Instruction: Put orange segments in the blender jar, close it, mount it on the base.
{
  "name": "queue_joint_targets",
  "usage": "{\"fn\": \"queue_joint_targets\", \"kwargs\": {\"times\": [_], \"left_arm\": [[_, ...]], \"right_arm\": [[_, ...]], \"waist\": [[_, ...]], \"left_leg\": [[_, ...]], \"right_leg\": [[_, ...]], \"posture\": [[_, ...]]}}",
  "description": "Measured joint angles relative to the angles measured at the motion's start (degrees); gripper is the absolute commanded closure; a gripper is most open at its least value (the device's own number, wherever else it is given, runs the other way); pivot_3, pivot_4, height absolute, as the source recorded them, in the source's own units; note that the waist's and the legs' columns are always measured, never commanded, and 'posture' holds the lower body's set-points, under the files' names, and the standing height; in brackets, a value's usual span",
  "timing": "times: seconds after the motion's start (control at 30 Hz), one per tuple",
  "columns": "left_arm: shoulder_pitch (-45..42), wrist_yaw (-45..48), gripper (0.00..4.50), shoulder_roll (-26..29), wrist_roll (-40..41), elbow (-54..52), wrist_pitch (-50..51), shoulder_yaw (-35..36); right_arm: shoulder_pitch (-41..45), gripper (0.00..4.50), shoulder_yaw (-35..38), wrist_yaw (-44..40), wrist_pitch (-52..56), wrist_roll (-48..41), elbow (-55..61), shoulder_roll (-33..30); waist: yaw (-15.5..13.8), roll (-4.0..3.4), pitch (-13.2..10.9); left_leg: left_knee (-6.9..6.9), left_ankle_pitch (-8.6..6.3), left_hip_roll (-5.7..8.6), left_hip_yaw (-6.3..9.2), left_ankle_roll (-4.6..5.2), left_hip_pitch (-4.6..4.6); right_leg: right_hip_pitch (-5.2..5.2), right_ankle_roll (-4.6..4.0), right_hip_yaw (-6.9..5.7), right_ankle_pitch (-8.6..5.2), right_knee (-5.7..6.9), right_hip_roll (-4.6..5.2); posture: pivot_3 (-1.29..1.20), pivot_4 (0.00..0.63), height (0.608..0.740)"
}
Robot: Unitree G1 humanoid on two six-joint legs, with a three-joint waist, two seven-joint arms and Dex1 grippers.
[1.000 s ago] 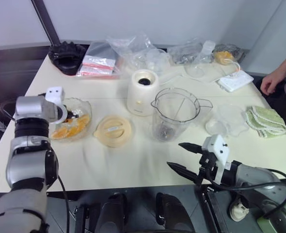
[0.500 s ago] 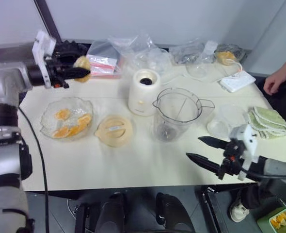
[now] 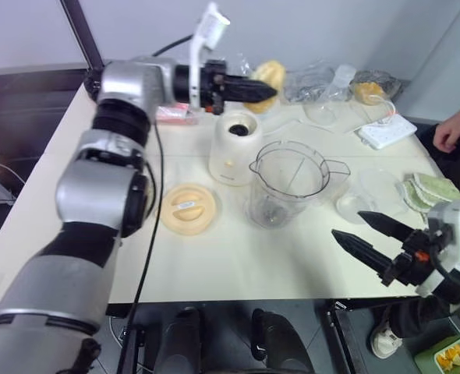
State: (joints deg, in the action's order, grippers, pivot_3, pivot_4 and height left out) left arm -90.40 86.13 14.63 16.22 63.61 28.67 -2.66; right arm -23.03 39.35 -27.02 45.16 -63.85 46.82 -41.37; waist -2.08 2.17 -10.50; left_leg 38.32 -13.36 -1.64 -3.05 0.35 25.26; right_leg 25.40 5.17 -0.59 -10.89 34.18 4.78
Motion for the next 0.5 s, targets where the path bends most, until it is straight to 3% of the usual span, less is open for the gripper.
{"fn": "queue_joint_targets", "kwargs": {"times": [0.23,0.5], "left_arm": [[-0.51,0.44,3.86,-6.94,-3.74,1.48,-4.50,-1.42],[6.25,-5.43,3.86,-13.01,-10.58,2.07,-10.93,-6.23]], "right_arm": [[-4.37,0.21,0.27,0.10,-3.45,1.90,0.47,1.51],[-4.08,0.21,-0.60,0.92,-4.92,3.00,0.51,1.46]], "waist": [[-0.15,-0.06,0.04],[-0.10,-0.12,0.06]], "left_leg": [[0.00,0.00,-0.07,0.09,0.00,-0.04],[0.00,0.00,-0.06,0.09,0.00,-0.04]], "right_leg": [[-0.04,0.00,0.00,0.00,0.01,-0.10],[-0.02,0.00,0.02,0.00,0.03,-0.11]], "posture": [[0.00,0.150,0.740],[0.00,0.150,0.740]]}}
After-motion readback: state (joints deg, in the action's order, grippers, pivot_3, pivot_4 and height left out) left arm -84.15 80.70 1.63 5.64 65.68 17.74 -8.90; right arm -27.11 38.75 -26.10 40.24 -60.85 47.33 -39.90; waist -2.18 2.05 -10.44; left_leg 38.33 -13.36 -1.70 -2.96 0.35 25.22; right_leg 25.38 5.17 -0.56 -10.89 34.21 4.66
